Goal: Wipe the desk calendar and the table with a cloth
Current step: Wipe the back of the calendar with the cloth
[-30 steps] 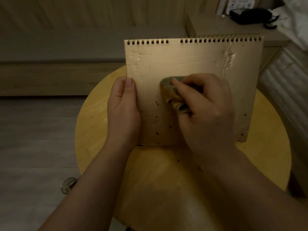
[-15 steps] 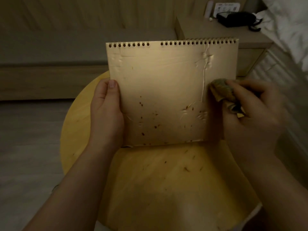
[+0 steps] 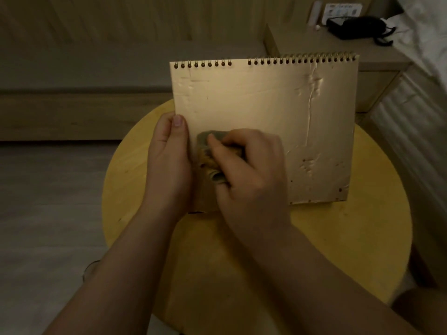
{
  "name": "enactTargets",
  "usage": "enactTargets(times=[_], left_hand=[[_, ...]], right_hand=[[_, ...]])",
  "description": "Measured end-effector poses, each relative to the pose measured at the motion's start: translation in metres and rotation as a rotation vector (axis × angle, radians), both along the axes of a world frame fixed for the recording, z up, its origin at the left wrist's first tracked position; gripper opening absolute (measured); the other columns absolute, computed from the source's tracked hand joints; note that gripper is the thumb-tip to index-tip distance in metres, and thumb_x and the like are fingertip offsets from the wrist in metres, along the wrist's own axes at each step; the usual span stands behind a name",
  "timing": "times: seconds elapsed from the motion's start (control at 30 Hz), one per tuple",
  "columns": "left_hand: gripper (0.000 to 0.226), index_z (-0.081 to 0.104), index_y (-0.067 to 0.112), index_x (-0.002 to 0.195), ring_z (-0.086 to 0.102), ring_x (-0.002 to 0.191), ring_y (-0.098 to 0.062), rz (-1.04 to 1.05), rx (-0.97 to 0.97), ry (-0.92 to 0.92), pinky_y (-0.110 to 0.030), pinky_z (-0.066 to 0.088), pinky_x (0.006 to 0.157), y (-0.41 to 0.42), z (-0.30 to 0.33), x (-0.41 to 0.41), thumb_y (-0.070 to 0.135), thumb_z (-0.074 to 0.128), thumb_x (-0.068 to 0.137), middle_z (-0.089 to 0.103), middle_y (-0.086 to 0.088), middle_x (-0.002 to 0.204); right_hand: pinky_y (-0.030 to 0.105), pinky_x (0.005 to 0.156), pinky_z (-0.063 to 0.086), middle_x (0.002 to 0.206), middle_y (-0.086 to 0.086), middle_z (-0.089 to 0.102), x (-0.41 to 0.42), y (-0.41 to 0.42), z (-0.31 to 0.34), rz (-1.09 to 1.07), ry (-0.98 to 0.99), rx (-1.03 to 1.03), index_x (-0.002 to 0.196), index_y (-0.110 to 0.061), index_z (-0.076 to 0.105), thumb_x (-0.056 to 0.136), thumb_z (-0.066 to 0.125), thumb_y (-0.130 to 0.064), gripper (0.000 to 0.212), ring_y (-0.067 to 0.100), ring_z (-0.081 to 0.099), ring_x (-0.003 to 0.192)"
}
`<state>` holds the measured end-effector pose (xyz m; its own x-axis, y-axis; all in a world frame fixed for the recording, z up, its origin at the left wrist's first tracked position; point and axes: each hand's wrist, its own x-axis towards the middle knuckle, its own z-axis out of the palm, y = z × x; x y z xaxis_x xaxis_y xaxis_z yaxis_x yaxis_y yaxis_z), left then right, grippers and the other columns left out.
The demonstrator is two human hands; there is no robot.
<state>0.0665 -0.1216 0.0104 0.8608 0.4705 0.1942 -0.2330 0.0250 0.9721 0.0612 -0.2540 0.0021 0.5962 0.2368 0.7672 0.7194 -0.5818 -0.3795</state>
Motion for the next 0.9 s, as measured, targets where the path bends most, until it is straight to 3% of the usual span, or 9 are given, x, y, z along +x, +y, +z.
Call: enactTargets(times=[0.1, 0.2, 0.3, 0.4, 0.57, 0.8, 0.9], left_hand=[[0.028, 0.063, 0.024, 0.097, 0.069, 0.083, -0.011, -0.047, -0.027, -0.023, -0.028, 0.057, 0.071, 0.000, 0.000, -0.002, 0.029, 0.040, 0.112, 0.074, 0.009, 0.087], [0.031, 0.066, 0.029, 0.095, 0.070, 0.086, -0.013, -0.027, -0.021, -0.008, -0.032, 0.058, 0.075, 0.002, -0.001, -0.002, 0.031, 0.040, 0.112, 0.075, 0.008, 0.091], [0.033, 0.069, 0.036, 0.095, 0.072, 0.087, -0.008, 0.016, 0.012, 0.019, -0.027, 0.058, 0.074, 0.003, -0.002, -0.001, 0.034, 0.041, 0.112, 0.077, 0.010, 0.094], [0.038, 0.070, 0.046, 0.087, 0.066, 0.080, 0.004, 0.055, 0.062, 0.031, -0.018, 0.052, 0.068, 0.002, 0.000, -0.001, 0.037, 0.041, 0.111, 0.073, 0.020, 0.088], [0.038, 0.070, 0.051, 0.086, 0.064, 0.081, 0.006, 0.074, 0.089, 0.041, -0.013, 0.049, 0.068, 0.000, 0.000, 0.000, 0.041, 0.042, 0.110, 0.072, 0.023, 0.089], [0.040, 0.070, 0.051, 0.083, 0.060, 0.077, 0.007, 0.084, 0.080, 0.028, -0.014, 0.049, 0.067, 0.000, 0.000, 0.003, 0.040, 0.042, 0.110, 0.070, 0.024, 0.084], [0.042, 0.069, 0.049, 0.082, 0.059, 0.073, 0.010, 0.081, 0.084, 0.022, -0.012, 0.048, 0.063, 0.001, 0.000, 0.002, 0.037, 0.041, 0.111, 0.069, 0.024, 0.081]], right_hand=[[0.034, 0.084, 0.049, 0.110, 0.019, 0.071, -0.008, 0.017, 0.002, -0.003, 0.012, -0.011, 0.119, 0.000, 0.076, 0.101, 0.061, -0.008, 0.025, 0.037, 0.061, 0.100], [0.029, 0.086, 0.044, 0.109, 0.020, 0.071, -0.006, 0.009, 0.004, -0.022, 0.011, -0.010, 0.118, 0.001, 0.077, 0.098, 0.060, -0.005, 0.026, 0.037, 0.062, 0.100], [0.023, 0.087, 0.034, 0.108, 0.022, 0.069, 0.001, -0.012, 0.004, -0.076, 0.027, -0.027, 0.117, 0.003, 0.076, 0.084, 0.072, 0.009, 0.034, 0.040, 0.062, 0.098], [0.024, 0.088, 0.036, 0.109, 0.023, 0.067, 0.009, -0.041, 0.002, -0.137, 0.047, -0.028, 0.119, 0.004, 0.075, 0.082, 0.076, 0.010, 0.038, 0.041, 0.061, 0.099], [0.031, 0.089, 0.041, 0.110, 0.023, 0.066, 0.027, -0.098, -0.005, -0.273, 0.035, 0.010, 0.116, 0.001, 0.076, 0.087, 0.072, 0.002, 0.029, 0.043, 0.061, 0.100], [0.047, 0.088, 0.054, 0.115, 0.018, 0.063, 0.032, -0.132, -0.019, -0.291, -0.059, 0.122, 0.125, -0.003, 0.073, 0.095, 0.066, -0.001, 0.031, 0.038, 0.063, 0.103], [0.043, 0.088, 0.052, 0.113, 0.017, 0.062, 0.029, -0.139, -0.025, -0.300, -0.017, 0.048, 0.125, -0.004, 0.073, 0.095, 0.066, -0.003, 0.031, 0.036, 0.061, 0.102]])
